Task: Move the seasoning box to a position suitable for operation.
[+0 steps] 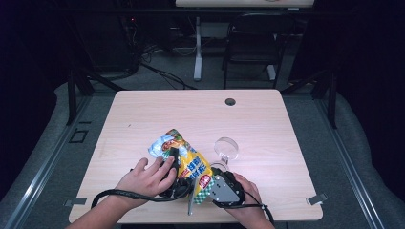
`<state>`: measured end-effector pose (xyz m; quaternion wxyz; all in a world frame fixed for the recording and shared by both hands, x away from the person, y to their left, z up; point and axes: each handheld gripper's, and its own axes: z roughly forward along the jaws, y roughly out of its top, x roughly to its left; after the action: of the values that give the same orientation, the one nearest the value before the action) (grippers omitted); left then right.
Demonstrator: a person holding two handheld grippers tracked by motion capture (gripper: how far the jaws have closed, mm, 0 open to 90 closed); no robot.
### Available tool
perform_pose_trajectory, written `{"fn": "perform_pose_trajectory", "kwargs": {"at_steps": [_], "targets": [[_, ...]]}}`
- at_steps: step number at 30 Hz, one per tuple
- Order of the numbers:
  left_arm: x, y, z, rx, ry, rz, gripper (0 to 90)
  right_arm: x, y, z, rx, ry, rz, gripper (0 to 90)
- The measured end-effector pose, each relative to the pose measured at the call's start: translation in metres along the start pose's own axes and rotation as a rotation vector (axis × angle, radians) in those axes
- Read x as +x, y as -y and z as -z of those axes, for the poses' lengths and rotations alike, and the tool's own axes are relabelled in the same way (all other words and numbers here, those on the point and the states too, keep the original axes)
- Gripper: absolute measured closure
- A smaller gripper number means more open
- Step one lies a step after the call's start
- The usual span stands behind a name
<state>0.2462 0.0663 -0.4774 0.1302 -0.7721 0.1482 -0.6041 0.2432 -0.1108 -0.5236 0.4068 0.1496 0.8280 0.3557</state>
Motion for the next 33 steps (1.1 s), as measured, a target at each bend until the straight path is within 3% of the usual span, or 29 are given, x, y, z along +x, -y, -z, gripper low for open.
{"fn": "perform_pose_trajectory", "kwargs": {"at_steps": [15,33], "targets": [[0.0033,-0.0003,0.0019,0.001,0.0,-0.017,70.2,-0.0018,0.0016,-0.0006,-0.011,-0.01,-0.051,70.5],[0.0091,-0.0017,0.0039,0.001,-0.032,-0.066,70.3,-0.0021,0.0011,0.0005,-0.02,0.003,-0.058,70.4]]}}
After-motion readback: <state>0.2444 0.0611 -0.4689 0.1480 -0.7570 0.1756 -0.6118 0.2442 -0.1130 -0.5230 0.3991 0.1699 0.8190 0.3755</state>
